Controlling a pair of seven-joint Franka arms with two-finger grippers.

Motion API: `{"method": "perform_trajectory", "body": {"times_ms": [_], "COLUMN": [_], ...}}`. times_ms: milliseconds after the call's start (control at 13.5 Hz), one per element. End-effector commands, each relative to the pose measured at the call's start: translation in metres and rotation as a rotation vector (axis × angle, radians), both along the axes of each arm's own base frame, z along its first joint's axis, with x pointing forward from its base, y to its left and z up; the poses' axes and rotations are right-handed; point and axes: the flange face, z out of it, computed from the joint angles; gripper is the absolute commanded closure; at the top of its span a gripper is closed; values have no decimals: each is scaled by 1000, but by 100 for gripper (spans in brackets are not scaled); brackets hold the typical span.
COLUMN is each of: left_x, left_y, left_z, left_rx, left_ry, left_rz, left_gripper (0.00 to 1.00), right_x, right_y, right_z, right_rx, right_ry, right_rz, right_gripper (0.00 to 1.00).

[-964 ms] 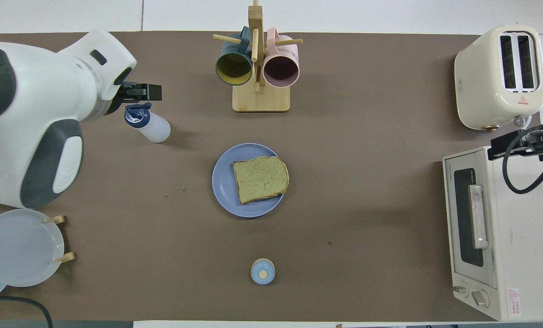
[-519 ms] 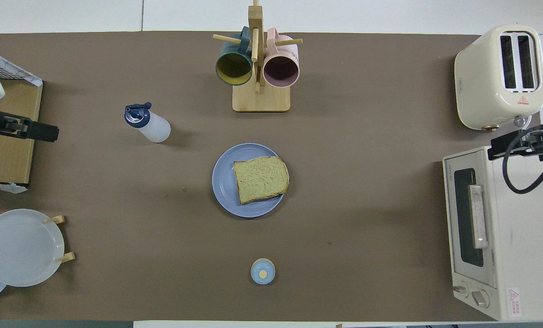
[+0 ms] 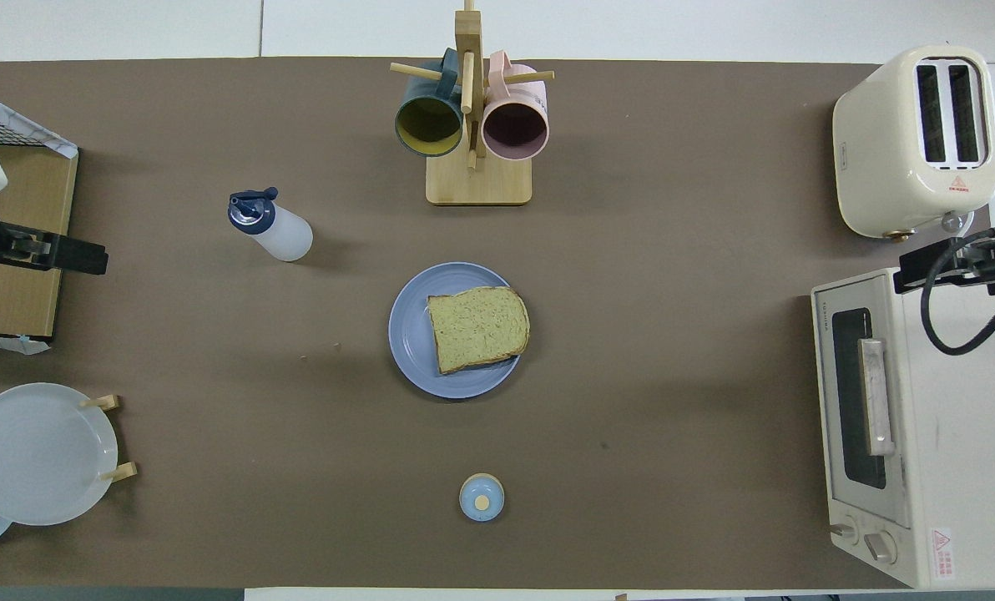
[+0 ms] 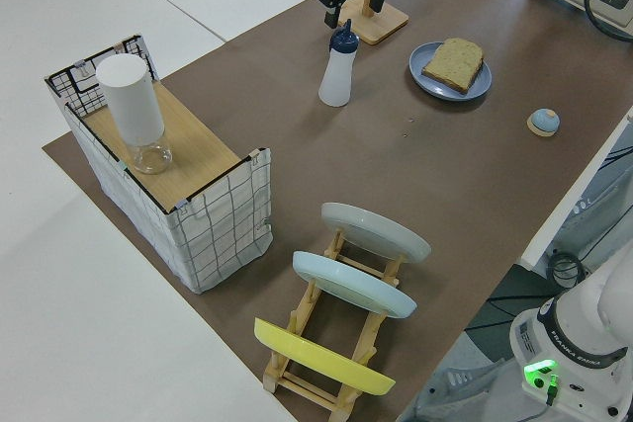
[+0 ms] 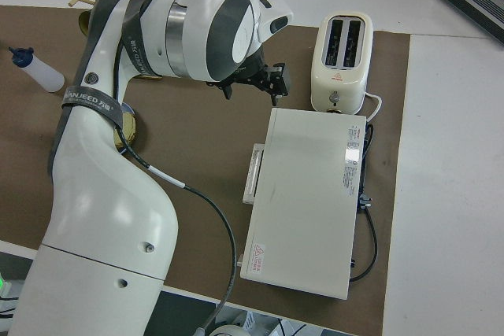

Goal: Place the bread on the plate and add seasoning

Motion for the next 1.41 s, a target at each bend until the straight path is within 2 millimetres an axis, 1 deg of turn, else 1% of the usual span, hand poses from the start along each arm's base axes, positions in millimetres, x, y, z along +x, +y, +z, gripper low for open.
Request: {"method": "perform_trajectory", "body": {"times_ms": [0,74,297,371,445,741,890,1038,1112,1335], "left_x": [-12,-15,-20,-18,-17,-12,-4,7,8,2], "left_y": [-12,-14,-12,0,0,12,15,13,11,3], "left_z": [38,45,45,43,42,32,30,29,35,33], "left_rx": [-11,-11,-64,-66,-66,-65,-66,-68,-67,-66], "left_ry": [24,32,57,56,53,50,18,-1,-4,32], "left_rz": [17,17,123,145,145,169,176,177,175,165], "left_gripper": [0,0,0,0,0,0,0,0,0,0], "right_x": [-3,-3,-3,-3,-3,-3,-3,-3,-3,-3], "right_y": [-1,-1,-1,-1,-1,-1,-1,-1,-1,-1], "right_z": [4,4,5,5,4,4,4,5,4,5], "right_rx": [-6,-6,-6,-6,-5,-6,-6,-6,-5,-6], "right_ry": [-1,-1,-2,-2,-1,-1,-1,-2,-1,-2], "right_rz": [-15,-15,-15,-15,-16,-15,-15,-15,-16,-15], "right_gripper": [0,0,0,0,0,0,0,0,0,0]}}
